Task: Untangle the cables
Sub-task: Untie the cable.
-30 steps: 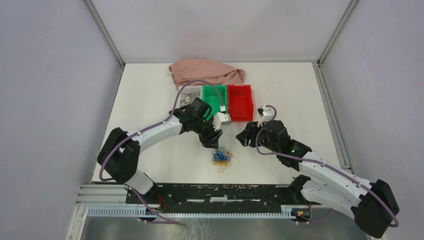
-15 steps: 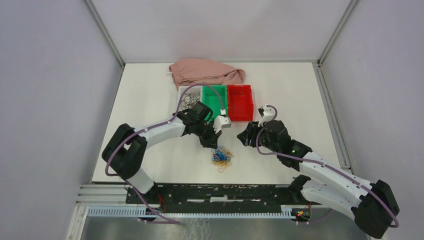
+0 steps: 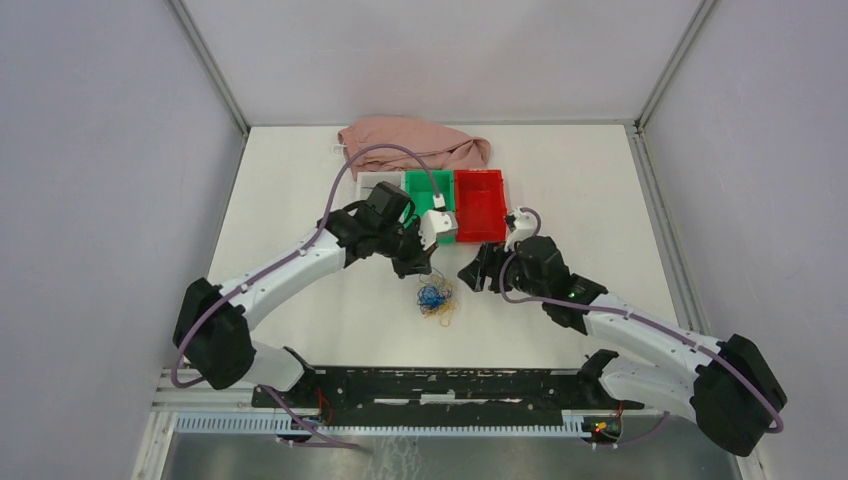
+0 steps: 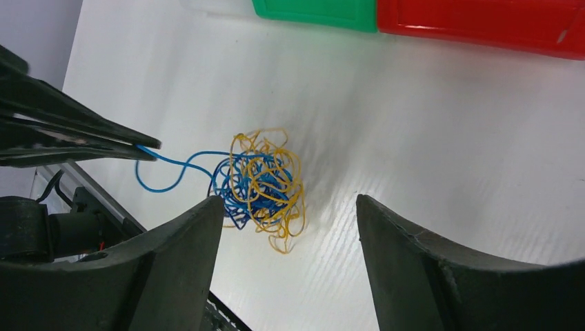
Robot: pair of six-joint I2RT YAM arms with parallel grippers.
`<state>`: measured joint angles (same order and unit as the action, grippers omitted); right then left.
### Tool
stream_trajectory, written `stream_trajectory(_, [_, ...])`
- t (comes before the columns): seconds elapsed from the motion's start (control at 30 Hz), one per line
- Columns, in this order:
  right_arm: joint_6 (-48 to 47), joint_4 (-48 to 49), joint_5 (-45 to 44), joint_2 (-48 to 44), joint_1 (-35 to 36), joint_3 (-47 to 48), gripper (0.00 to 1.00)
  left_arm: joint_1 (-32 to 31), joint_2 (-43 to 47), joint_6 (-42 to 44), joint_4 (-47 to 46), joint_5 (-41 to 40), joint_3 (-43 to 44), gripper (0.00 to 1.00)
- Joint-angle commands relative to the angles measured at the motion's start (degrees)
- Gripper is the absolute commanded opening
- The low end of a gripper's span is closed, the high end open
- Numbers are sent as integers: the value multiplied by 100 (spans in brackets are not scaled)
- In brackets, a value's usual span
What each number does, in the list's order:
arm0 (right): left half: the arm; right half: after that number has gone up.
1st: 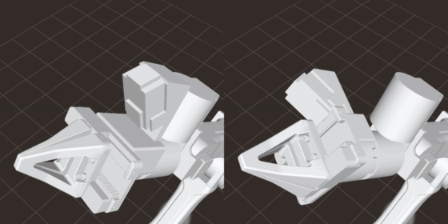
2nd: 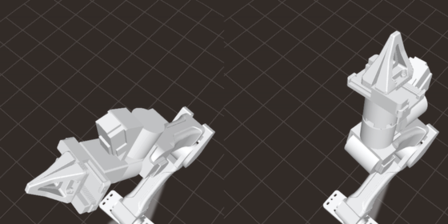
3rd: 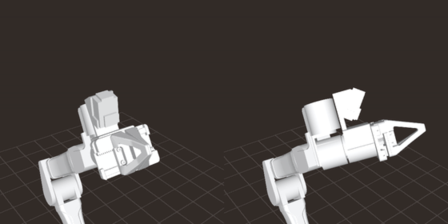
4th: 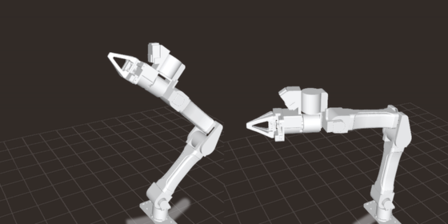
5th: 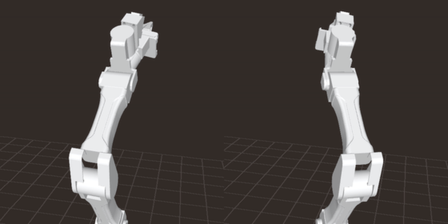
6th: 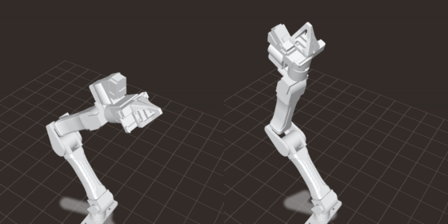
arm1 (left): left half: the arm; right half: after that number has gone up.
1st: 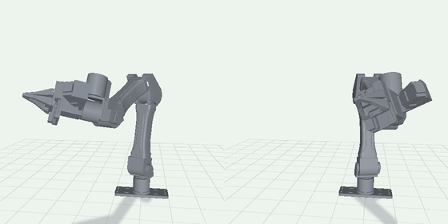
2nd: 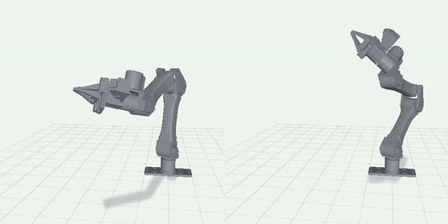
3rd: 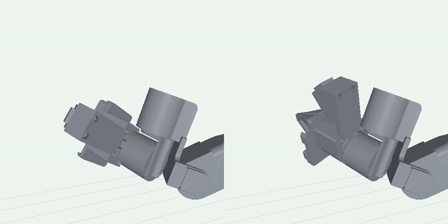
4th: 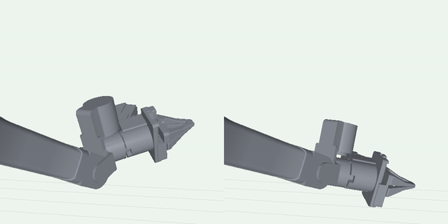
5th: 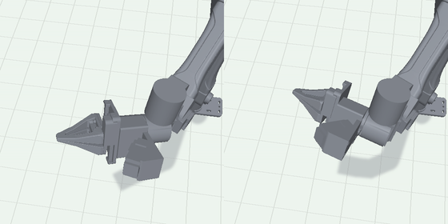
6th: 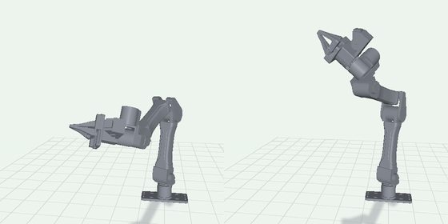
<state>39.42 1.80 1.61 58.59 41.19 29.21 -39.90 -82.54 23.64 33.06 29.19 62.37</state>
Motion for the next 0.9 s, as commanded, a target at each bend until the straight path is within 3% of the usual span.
stream_trajectory(0.0, [193,863,401,226,-6,324,78,-21,413,109,470,-86,434,3])
stream_trajectory(0.53, [202,1384,559,653,568,801,79,-106,871,-502,884,-537,1108,3])
stream_trajectory(0.87, [384,1324,-296,778,660,950,73,-248,1026,-854,1180,-333,1333,3])
